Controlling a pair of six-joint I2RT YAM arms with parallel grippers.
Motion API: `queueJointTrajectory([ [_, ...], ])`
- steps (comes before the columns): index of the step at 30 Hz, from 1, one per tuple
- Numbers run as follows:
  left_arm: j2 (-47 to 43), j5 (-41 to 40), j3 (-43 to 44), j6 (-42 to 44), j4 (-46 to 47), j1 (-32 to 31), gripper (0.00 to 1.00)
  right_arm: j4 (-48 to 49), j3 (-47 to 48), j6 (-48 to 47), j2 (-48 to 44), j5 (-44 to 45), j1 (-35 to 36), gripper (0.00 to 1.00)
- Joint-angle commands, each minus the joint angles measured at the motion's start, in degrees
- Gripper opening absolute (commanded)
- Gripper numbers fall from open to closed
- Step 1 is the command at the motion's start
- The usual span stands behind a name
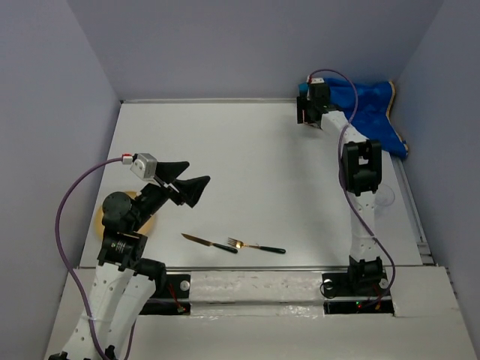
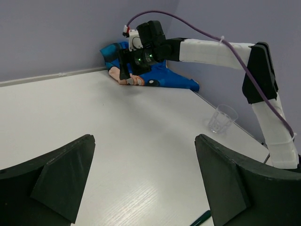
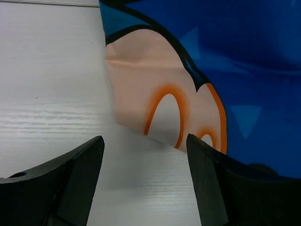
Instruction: Set the dinner table for one person
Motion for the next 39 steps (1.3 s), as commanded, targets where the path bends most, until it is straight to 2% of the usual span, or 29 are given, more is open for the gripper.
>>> queueJointTrajectory([
  [1, 0.44, 0.26, 2.7, 0.77, 1.54, -0.35, 0.99, -5.16, 8.1, -6.62, 5.05, 3.02, -0.29, 0.75],
  [4, 0.62, 0.17, 2.69, 0.77, 1.54, -0.44, 0.99, -7.28, 11.63, -6.8, 8.14, 2.94, -0.29, 0.72],
  [6, 0.79, -0.01, 2.61, 0.77, 1.54, -0.44, 0.99, -7.98, 13.72, -7.15, 10.16, 3.37, 0.32, 0.63],
  [8, 1.06, 0.17, 2.61, 0.59, 1.8, -0.44, 0.99, -7.89, 14.88, -7.94, 11.13, 4.61, 0.32, 0.43],
  [9, 1.15, 0.34, 2.52, 0.42, 1.89, -0.35, 0.99, -7.89, 15.14, -8.03, 10.96, 3.56, 0.32, 0.24],
  [11, 1.06, 0.35, 2.43, 0.33, 2.33, -0.35, 0.99, -7.72, 14.88, -7.33, 10.35, 2.59, 0.84, 0.05],
  [12, 1.15, 0.17, 2.34, 0.33, 2.33, -0.26, 0.99, -7.28, 14.36, -7.33, 8.78, 1.89, 1.46, 0.0],
  [14, 1.15, -0.18, 2.26, 0.33, 2.33, 0.0, 0.99, -3.96, 9.19, -9.25, 5.53, -2.76, 2.95, 0.0],
  [15, 1.15, -0.36, 2.26, 0.33, 2.25, 0.09, 0.99, -1.85, 6.21, -10.65, 0.98, -4.34, 5.48, 0.0],
  [16, 1.15, -0.44, 2.26, 0.15, 2.25, 0.35, 0.99, 0.17, -0.52, -12.23, -1.76, -6.36, 7.07, 0.0],
  [17, 1.15, -0.88, 2.17, 0.24, 2.25, 0.35, 0.99, 4.72, -3.98, -15.21, -4.57, -6.56, 8.83, 0.0],
  [20, 1.06, -1.85, 2.17, 0.24, 1.81, 0.7, 0.99, 7.66, -11.81, -16.9, -14.42, -7.69, 14.72, 0.0],
  [22, 0.97, -3.43, 2.26, 0.24, 1.19, 0.88, 0.99, 7.75, -19.72, -16.56, -19.78, -12.24, 18.05, 0.0],
  [26, 1.85, -5.63, 2.43, -0.03, -0.21, 0.88, 0.99, 9.5, -35.09, -9.54, -33.48, -21.49, 20.53, 0.0],
  [30, 4.21, -9.67, 2.78, -0.81, -2.23, 0.88, 0.99, 9.68, -50.73, -1.19, -39.04, -22.03, 20.54, 0.0],
  [33, 6.23, -10.64, 2.0, -3.45, -2.06, 0.88, 0.99, 9.6, -56.82, 3.64, -44.39, -20.98, 20.54, 0.0],
  [35, 7.38, -11.95, 1.38, -5.46, -2.23, 0.88, 0.99, 9.68, -61.04, 5.85, -47.3, -16.77, 20.54, 0.0],
  [37, 8.79, -13.36, 0.59, -6.96, -2.41, 0.88, 0.98, 9.6, -62.54, 6.47, -50.82, -14.13, 20.54, 0.07],
  [39, 9.32, -15.29, -1.34, -9.16, -2.41, 0.88, 0.92, 9.25, -63.43, 8.05, -52.67, -9.91, 20.54, 0.22],
])
